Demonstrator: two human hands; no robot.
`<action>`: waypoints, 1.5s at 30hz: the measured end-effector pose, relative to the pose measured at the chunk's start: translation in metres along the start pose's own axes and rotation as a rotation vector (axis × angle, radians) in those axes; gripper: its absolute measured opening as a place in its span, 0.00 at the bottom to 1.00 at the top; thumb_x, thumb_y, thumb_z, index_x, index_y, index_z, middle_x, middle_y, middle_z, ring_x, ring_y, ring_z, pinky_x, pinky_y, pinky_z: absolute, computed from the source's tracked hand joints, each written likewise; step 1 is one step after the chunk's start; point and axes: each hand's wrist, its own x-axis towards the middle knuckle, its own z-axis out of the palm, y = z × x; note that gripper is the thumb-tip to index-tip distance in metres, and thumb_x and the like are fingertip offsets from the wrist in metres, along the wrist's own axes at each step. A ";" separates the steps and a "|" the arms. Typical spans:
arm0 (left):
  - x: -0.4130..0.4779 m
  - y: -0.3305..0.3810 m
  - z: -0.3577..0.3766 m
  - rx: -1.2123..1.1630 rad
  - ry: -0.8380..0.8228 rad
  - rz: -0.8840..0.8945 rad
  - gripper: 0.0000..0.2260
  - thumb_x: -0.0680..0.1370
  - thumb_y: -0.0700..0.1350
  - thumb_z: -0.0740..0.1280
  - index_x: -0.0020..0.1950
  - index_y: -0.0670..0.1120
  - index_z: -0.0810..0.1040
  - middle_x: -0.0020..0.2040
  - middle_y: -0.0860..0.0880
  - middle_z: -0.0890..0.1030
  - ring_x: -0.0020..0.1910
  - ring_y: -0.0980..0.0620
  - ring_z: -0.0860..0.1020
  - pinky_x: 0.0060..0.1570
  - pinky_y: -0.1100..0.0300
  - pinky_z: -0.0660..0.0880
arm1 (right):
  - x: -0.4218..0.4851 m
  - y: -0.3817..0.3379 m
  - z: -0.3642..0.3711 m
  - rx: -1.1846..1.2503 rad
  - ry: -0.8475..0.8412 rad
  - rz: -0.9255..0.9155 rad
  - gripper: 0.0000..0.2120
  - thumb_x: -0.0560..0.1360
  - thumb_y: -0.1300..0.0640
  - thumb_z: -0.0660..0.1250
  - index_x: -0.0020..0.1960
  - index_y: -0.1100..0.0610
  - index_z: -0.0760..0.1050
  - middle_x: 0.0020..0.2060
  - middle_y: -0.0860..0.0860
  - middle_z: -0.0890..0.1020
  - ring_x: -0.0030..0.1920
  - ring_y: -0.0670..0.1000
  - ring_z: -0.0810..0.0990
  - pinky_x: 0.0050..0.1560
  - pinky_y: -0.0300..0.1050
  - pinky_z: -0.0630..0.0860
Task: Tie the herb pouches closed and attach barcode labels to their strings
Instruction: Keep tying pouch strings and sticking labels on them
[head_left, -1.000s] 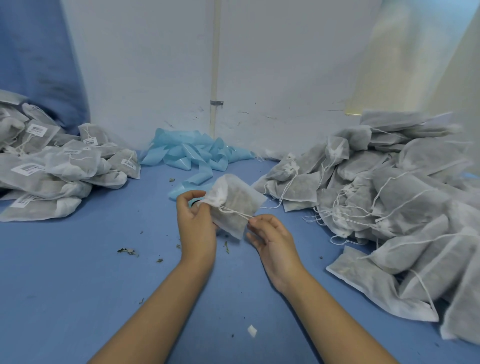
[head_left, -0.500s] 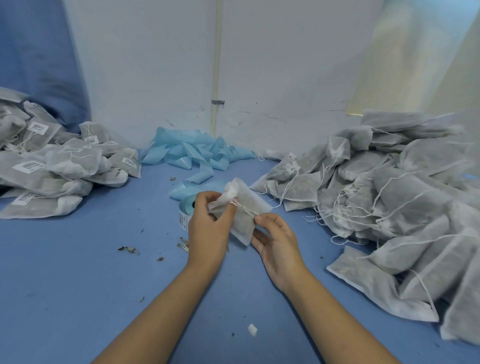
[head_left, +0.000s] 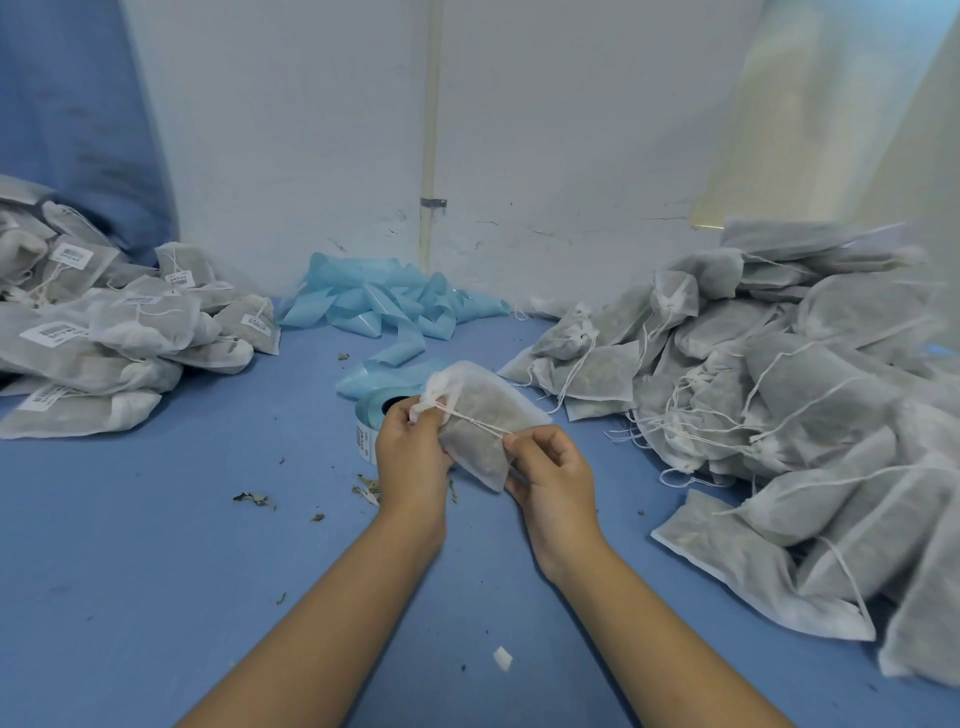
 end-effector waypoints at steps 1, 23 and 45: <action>0.000 0.000 0.000 -0.018 -0.001 -0.012 0.06 0.78 0.39 0.61 0.46 0.46 0.77 0.47 0.45 0.81 0.47 0.46 0.79 0.53 0.47 0.77 | 0.000 0.000 0.000 -0.002 0.006 -0.001 0.10 0.74 0.67 0.67 0.37 0.57 0.73 0.38 0.53 0.77 0.40 0.52 0.77 0.41 0.42 0.77; -0.006 -0.008 -0.002 0.105 -0.113 0.243 0.16 0.75 0.39 0.70 0.58 0.50 0.69 0.53 0.51 0.78 0.50 0.57 0.78 0.49 0.67 0.76 | -0.002 0.002 0.003 -0.073 -0.023 -0.028 0.06 0.73 0.65 0.69 0.39 0.58 0.76 0.40 0.55 0.80 0.44 0.53 0.78 0.54 0.50 0.76; -0.001 0.005 -0.058 1.017 -0.184 0.533 0.14 0.78 0.44 0.55 0.56 0.44 0.77 0.59 0.56 0.76 0.48 0.53 0.74 0.48 0.56 0.70 | 0.007 0.013 0.013 -0.757 0.005 -0.100 0.04 0.74 0.61 0.66 0.41 0.56 0.77 0.36 0.44 0.79 0.36 0.40 0.74 0.33 0.27 0.68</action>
